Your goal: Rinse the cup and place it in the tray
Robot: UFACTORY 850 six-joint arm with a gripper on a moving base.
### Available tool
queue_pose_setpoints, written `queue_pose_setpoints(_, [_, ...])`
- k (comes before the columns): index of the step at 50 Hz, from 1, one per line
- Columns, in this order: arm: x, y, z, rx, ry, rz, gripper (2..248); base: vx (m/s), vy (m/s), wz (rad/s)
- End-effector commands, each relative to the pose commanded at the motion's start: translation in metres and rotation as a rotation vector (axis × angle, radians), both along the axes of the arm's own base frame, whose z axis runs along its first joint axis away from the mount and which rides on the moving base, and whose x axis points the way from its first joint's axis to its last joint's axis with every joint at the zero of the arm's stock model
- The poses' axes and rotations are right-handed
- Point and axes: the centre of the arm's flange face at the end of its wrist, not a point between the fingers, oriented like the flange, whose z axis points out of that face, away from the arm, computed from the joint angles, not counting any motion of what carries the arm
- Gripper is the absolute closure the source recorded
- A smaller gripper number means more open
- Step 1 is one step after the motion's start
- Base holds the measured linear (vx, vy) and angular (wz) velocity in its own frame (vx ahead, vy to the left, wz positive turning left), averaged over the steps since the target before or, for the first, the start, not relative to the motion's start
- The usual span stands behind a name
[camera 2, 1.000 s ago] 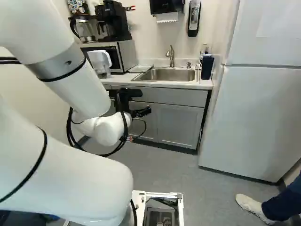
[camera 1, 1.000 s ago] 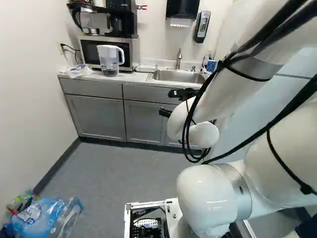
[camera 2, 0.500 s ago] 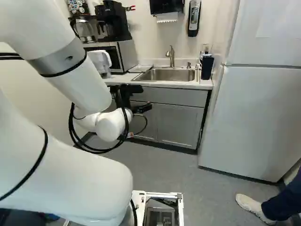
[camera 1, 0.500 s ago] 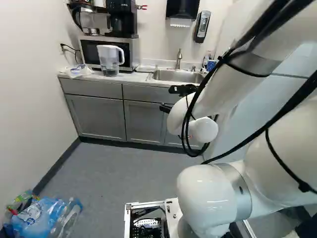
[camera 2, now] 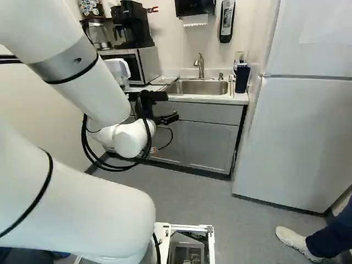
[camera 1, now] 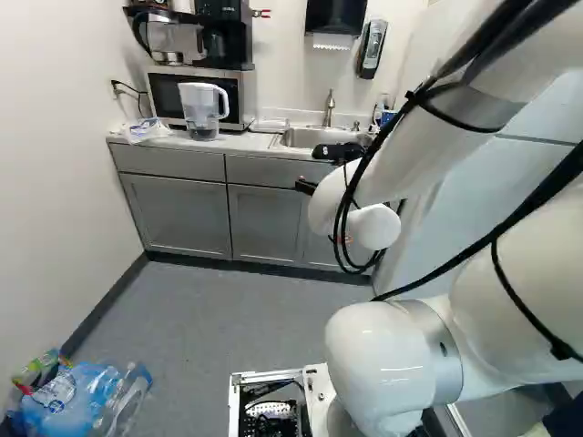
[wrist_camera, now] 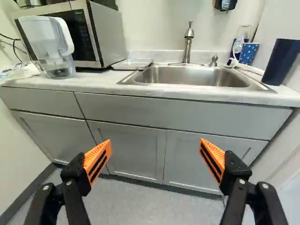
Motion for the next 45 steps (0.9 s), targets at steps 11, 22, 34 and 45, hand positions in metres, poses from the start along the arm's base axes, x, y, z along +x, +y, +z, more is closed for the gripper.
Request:
queue_pose_setpoints(11, [0.01,-0.002,0.011,-0.001,-0.026,-0.005,3,0.0,0.0,0.0])
queue_pose_setpoints(22, [0.02,-0.003,0.023,-0.001,-0.052,-0.009,3,0.0,0.0,0.0])
queue_pose_setpoints(34, [0.031,-0.005,0.036,-0.002,-0.08,-0.012,3,0.0,0.0,0.0])
queue_pose_setpoints(45, [0.041,-0.006,0.047,-0.003,-0.104,-0.014,3,0.0,0.0,0.0])
